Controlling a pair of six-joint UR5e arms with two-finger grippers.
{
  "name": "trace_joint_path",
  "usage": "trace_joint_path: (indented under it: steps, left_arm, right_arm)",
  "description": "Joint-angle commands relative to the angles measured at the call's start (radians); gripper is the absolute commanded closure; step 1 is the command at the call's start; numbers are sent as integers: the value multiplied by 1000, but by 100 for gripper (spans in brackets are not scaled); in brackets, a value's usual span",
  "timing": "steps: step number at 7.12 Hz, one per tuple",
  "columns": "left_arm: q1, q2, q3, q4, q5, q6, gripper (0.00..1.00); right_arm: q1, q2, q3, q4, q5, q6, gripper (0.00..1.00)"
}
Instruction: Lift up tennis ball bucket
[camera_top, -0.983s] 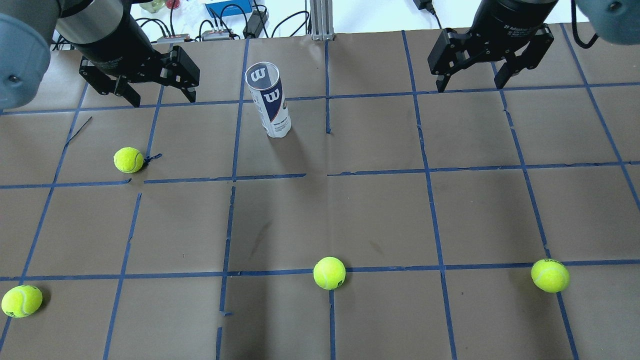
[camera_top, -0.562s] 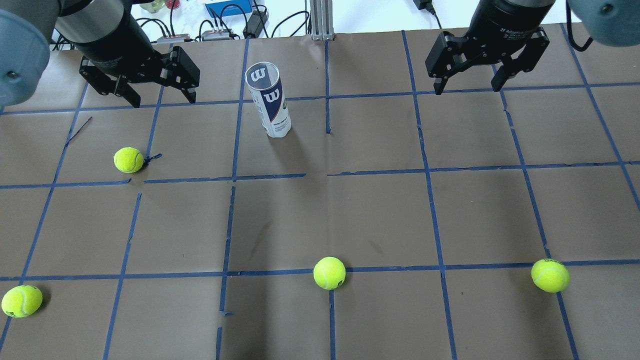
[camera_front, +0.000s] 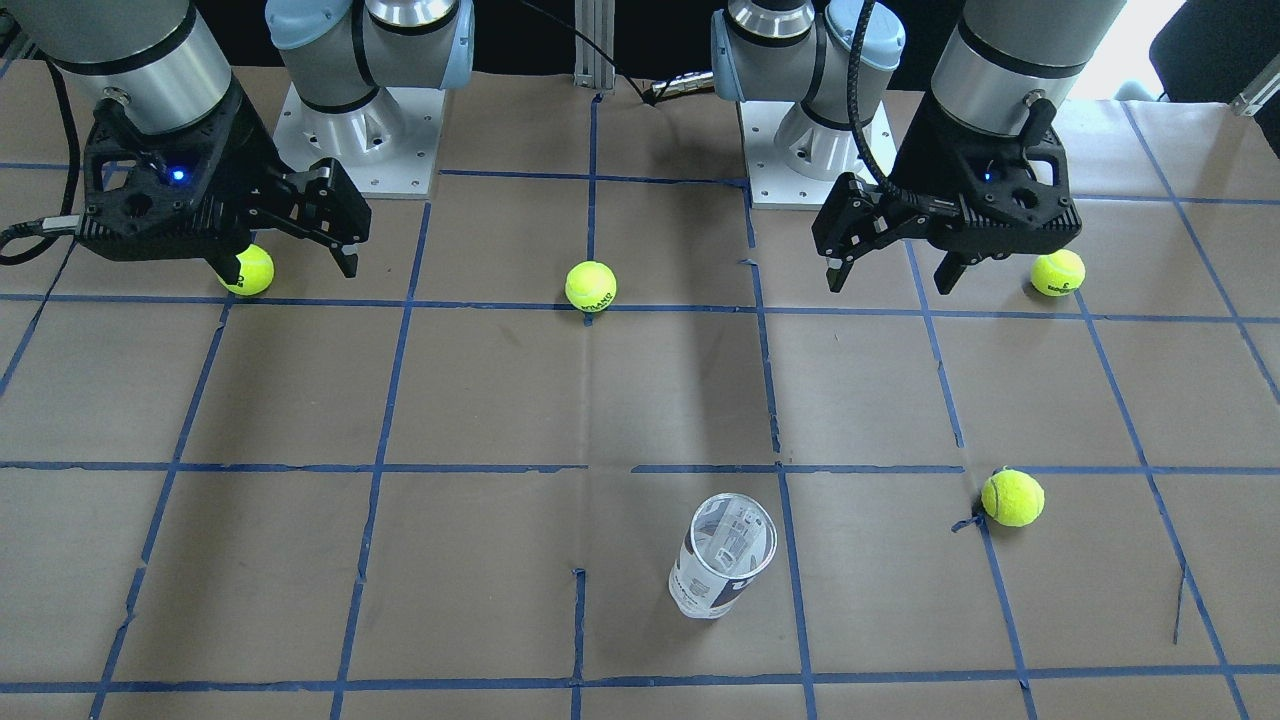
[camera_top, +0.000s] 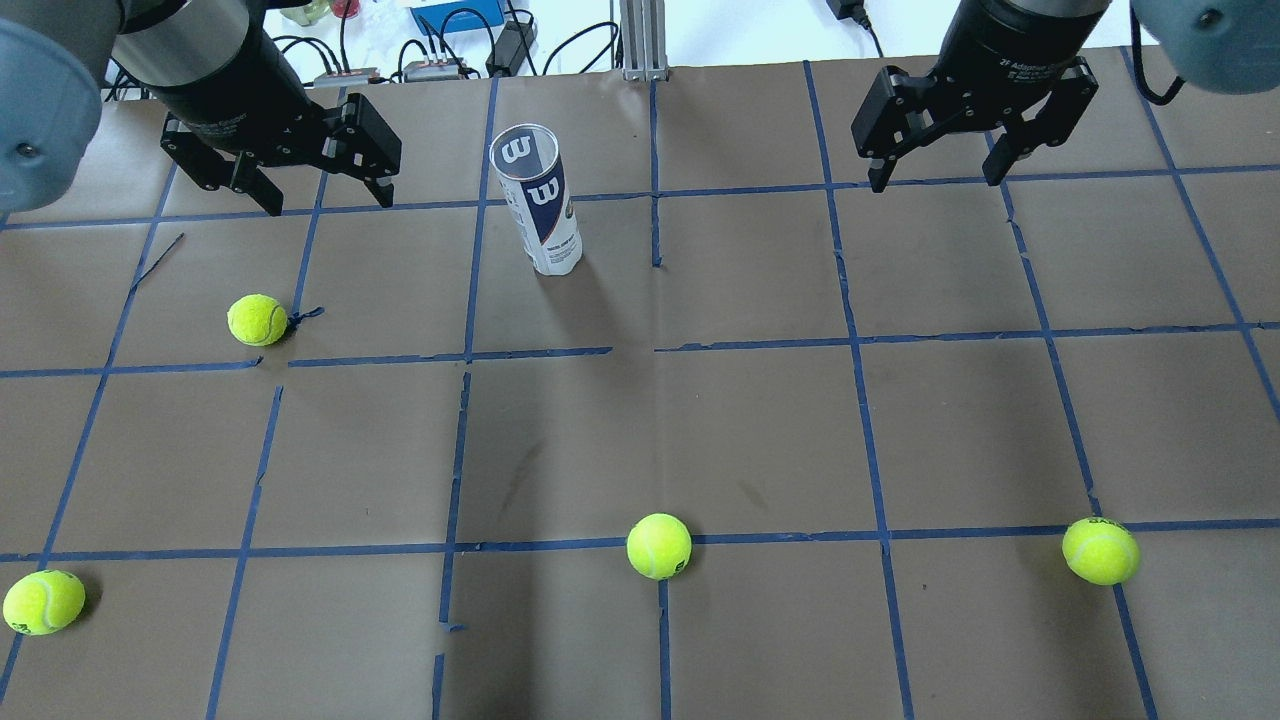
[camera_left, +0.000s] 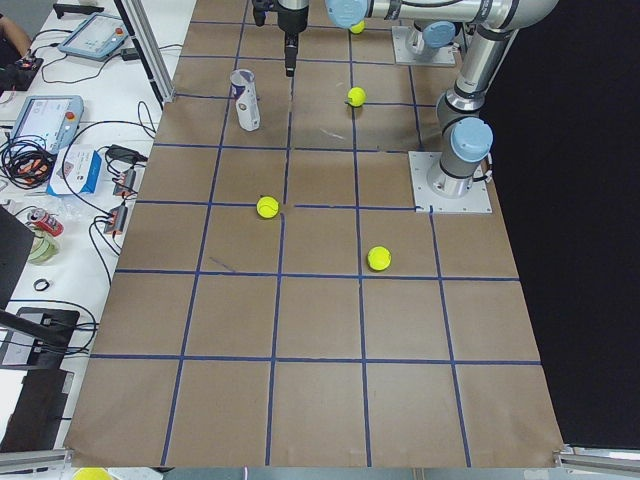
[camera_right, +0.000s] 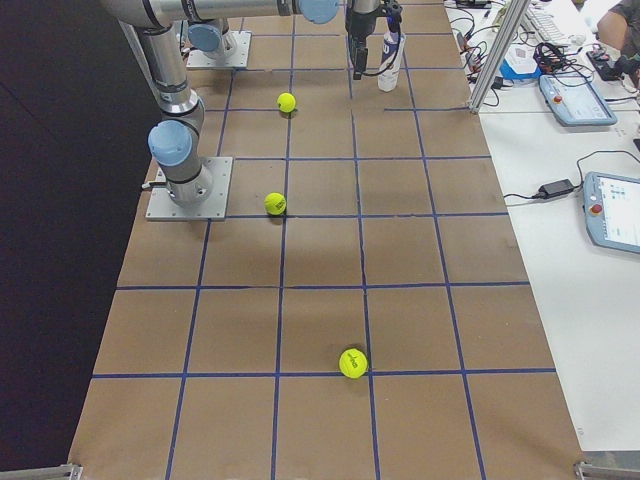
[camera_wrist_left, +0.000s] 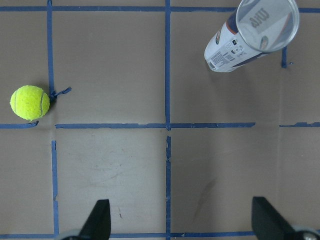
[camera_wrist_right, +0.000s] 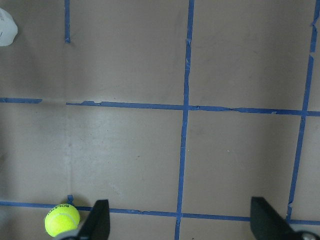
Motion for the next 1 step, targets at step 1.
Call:
trace_joint_path:
  steps: [1]
  left_arm:
    - [1,0,-2,0,2,0,0]
  right_arm:
    - [0,1,0,0,-2,2,0]
